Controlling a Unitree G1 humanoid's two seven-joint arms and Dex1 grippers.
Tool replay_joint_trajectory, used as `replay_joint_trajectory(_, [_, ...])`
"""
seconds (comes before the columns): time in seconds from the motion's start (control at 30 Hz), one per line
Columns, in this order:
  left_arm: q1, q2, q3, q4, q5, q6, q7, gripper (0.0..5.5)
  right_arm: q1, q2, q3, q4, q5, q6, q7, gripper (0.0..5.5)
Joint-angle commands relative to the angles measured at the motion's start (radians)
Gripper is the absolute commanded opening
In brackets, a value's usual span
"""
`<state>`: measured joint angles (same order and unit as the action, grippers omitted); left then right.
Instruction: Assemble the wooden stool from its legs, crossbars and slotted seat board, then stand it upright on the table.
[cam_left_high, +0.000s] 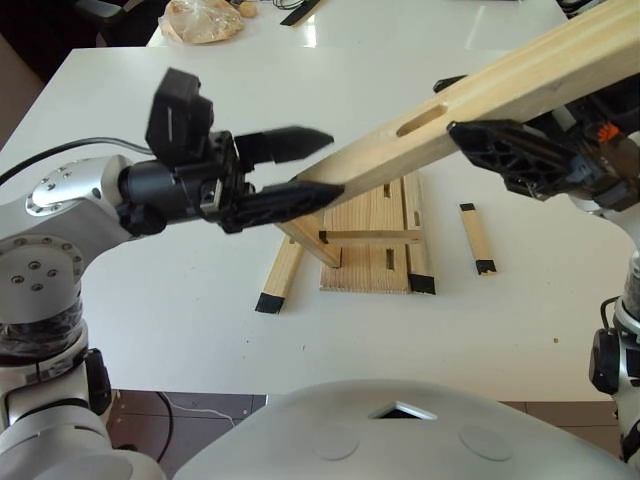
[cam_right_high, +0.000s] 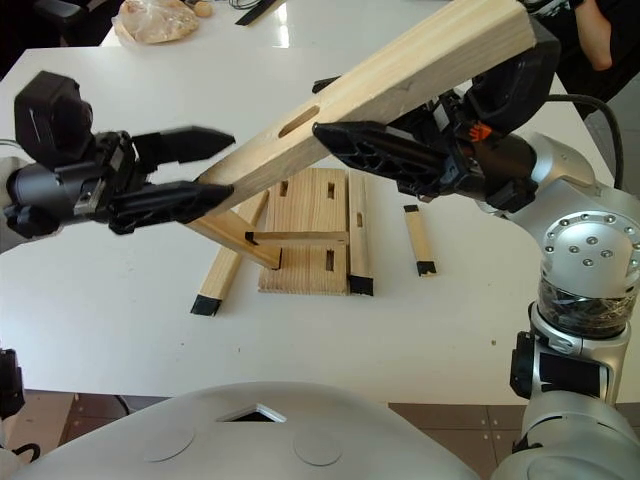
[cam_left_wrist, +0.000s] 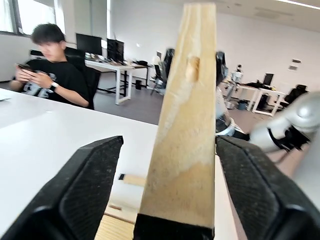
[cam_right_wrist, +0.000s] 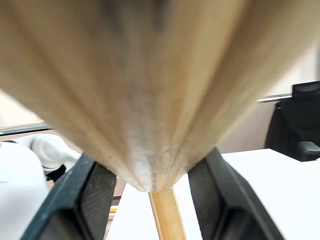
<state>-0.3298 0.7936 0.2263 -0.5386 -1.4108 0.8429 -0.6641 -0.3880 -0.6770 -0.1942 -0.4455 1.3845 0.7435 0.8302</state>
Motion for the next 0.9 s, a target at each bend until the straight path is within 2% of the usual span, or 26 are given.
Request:
replay_joint_trajectory(0.03, [-0.043,-0.025,0.005,0.037,-0.008,-0.006,0.078,3.66,-0.020,-0.062,-0.033,0.054,-0.127,-0.025,0.020,1.99])
replay_joint_trajectory(0.17, [-0.050,-0.048,0.014,0.040,-0.008,-0.020,0.127,3.66,-0.024,-0.107,-0.049,0.130,-0.228,-0.062,0.071,1.99])
replay_joint_trajectory(0.37, [-0.029,-0.068,0.015,0.034,0.017,-0.033,0.150,3.66,-0.054,-0.075,-0.067,0.178,-0.241,-0.053,0.069,1.99])
replay_joint_trajectory(0.47, [-0.021,-0.065,0.025,0.048,0.039,-0.040,0.155,3.66,-0.008,-0.102,-0.071,0.163,-0.294,-0.068,0.099,1.99])
replay_joint_trajectory(0.7, [0.036,0.012,0.000,0.369,0.508,-0.253,0.044,3.66,0.183,-0.186,-0.072,0.165,-0.513,-0.176,0.235,1.99])
replay_joint_trajectory(0.83, [0.135,0.045,-0.158,0.445,0.840,-0.467,-0.050,3.66,0.233,-0.204,-0.040,0.154,-0.609,-0.236,0.291,1.99])
replay_joint_trajectory(0.9, [0.171,0.018,-0.216,0.433,0.924,-0.524,-0.066,3.66,0.249,-0.202,-0.031,0.135,-0.624,-0.245,0.306,1.99])
